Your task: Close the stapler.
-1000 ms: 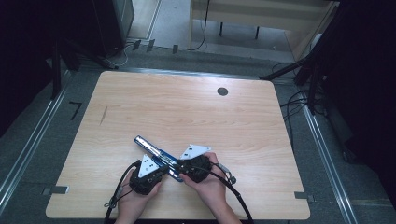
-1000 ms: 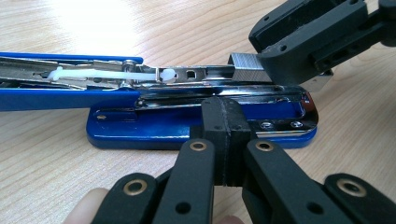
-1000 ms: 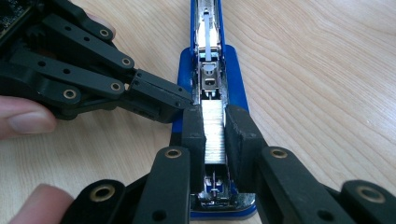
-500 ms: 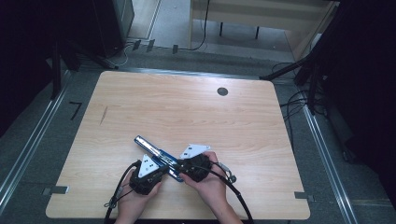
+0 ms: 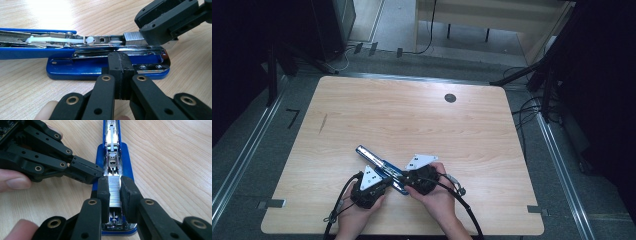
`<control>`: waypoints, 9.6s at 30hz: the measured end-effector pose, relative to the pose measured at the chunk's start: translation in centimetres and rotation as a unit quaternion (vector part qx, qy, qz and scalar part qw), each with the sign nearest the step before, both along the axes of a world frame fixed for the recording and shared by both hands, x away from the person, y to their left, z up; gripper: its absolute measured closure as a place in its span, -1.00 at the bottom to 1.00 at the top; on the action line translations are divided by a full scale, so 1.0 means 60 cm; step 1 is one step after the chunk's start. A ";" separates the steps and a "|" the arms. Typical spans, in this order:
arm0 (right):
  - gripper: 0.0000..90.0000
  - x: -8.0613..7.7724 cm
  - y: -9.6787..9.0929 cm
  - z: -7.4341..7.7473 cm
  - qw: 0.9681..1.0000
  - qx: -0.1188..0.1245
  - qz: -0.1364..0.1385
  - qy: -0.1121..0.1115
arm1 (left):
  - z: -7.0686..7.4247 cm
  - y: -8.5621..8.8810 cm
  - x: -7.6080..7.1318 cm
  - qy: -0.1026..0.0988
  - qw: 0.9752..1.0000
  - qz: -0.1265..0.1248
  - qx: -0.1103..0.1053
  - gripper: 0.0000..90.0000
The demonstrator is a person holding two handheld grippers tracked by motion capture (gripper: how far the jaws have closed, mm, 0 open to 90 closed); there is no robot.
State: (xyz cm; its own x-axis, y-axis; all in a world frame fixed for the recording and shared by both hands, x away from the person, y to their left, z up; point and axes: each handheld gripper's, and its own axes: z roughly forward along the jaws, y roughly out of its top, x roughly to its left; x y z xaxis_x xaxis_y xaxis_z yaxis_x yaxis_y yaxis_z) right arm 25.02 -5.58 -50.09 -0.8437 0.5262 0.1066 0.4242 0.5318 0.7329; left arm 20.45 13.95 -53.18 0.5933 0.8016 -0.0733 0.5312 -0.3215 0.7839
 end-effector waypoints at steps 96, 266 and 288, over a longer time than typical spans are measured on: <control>1.00 0.042 0.072 0.014 1.000 0.010 0.001 -0.011 | 0.008 0.090 0.036 0.017 0.996 0.084 -0.021 1.00; 1.00 0.034 0.078 0.122 0.993 0.068 -0.003 -0.092 | 0.000 -0.003 0.002 -0.012 1.000 0.007 0.010 1.00; 1.00 0.003 0.032 0.088 0.994 0.068 -0.009 -0.080 | 0.000 -0.004 0.001 -0.009 1.000 0.004 0.005 1.00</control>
State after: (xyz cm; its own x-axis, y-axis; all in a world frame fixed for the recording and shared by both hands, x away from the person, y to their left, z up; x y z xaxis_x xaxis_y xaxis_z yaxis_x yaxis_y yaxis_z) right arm 25.18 -3.68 -44.78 -0.8463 0.5310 0.0420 0.3043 0.4173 0.8563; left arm 20.52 13.72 -53.18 0.5876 0.8072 -0.0555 0.5203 -0.3244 0.7900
